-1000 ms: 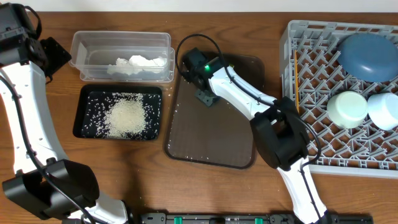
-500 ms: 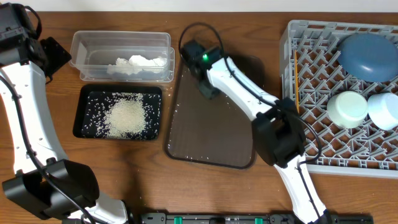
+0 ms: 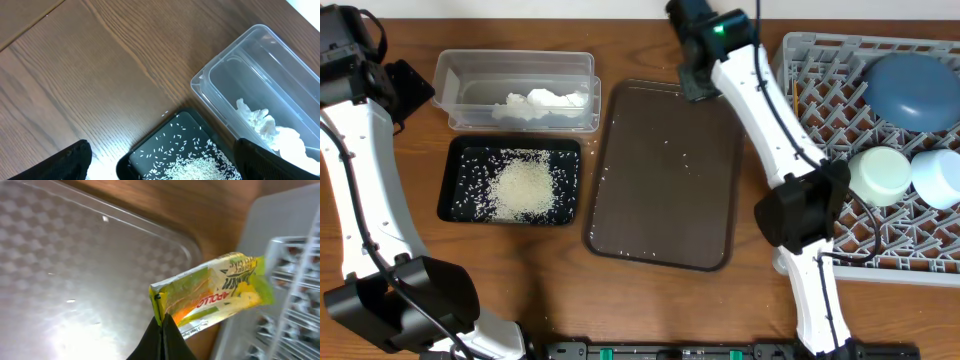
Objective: Sort waste into correct bins and load items into the dishwasher rack
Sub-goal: 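Carry the yellow wrapper left and drop it into the clear plastic bin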
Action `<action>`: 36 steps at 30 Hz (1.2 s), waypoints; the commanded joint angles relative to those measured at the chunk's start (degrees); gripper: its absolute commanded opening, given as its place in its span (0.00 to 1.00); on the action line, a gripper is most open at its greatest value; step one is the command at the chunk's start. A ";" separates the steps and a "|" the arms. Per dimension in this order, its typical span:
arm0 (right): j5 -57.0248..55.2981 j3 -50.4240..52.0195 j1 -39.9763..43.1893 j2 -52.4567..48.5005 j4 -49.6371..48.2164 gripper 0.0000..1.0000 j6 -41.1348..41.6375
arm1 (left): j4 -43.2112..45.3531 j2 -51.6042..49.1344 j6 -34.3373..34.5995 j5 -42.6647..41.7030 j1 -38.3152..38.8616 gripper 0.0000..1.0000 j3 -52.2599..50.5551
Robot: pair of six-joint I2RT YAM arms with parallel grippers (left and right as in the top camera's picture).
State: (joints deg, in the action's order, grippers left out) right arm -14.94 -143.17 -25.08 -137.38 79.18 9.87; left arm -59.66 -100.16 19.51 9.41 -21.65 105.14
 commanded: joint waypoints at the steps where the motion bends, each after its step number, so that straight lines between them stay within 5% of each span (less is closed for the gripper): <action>1: 15.32 -0.94 -0.57 1.01 -3.34 0.01 -0.20 | -0.11 0.17 0.11 0.68 -0.20 0.92 0.17; 9: 37.42 -0.94 -4.57 0.98 -27.47 0.01 -0.68 | -0.13 0.17 0.11 0.68 -0.20 0.93 0.17; 19: 33.70 2.36 -14.93 -2.12 -48.98 0.01 -0.72 | -0.11 0.17 0.11 0.70 -0.20 0.93 0.17; 26: 25.07 2.40 -19.41 -6.73 -51.39 0.01 -0.70 | -0.11 0.17 0.11 0.68 -0.20 0.93 0.17; 36: 22.80 2.40 -19.32 -11.15 -52.22 0.17 3.87 | -0.11 0.17 0.11 0.68 -0.20 0.92 0.17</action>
State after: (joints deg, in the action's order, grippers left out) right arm 9.39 -140.77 -44.77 -148.68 27.29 11.55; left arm -59.66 -100.16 19.51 9.41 -21.65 105.14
